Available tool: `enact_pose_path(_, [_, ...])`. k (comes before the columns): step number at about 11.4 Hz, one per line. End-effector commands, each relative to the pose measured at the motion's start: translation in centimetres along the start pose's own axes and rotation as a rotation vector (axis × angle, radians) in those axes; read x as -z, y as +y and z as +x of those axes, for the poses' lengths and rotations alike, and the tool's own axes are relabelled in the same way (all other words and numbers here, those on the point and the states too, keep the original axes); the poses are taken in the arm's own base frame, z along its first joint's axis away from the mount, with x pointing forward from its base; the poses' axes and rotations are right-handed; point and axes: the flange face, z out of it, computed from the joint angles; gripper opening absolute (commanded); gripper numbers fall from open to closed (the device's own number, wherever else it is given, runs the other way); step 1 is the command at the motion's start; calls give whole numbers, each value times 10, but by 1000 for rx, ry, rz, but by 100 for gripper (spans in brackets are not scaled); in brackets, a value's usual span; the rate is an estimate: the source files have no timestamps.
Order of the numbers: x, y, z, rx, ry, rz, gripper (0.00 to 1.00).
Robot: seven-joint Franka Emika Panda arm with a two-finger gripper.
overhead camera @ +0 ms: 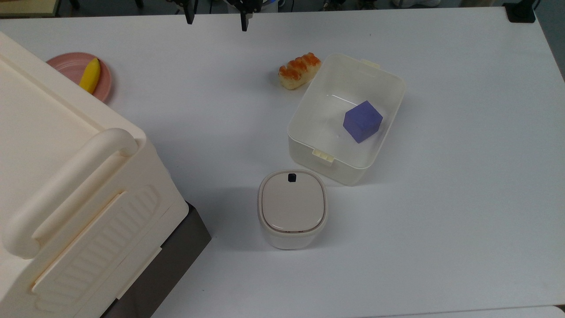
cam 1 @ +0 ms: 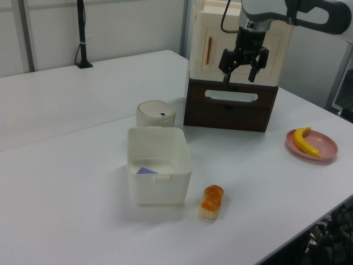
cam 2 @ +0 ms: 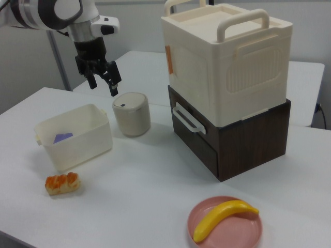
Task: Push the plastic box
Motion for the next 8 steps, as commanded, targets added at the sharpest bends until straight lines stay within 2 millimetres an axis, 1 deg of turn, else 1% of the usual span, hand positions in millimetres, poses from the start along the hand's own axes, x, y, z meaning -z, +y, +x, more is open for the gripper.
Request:
enact_pose_path(1, [-5,-4,-7,139,-28,21,100])
enact_pose_path(3, [-24,-7,-12,393,-64,27,100])
enact_pose_path(4, [-30,-7,-18,492,-77,30,100])
enact_pose_path(6, [-52,-7,-26,722,-113,30,100])
enact_pose_path(8, [-65,-4,-33,921,-152,16,100])
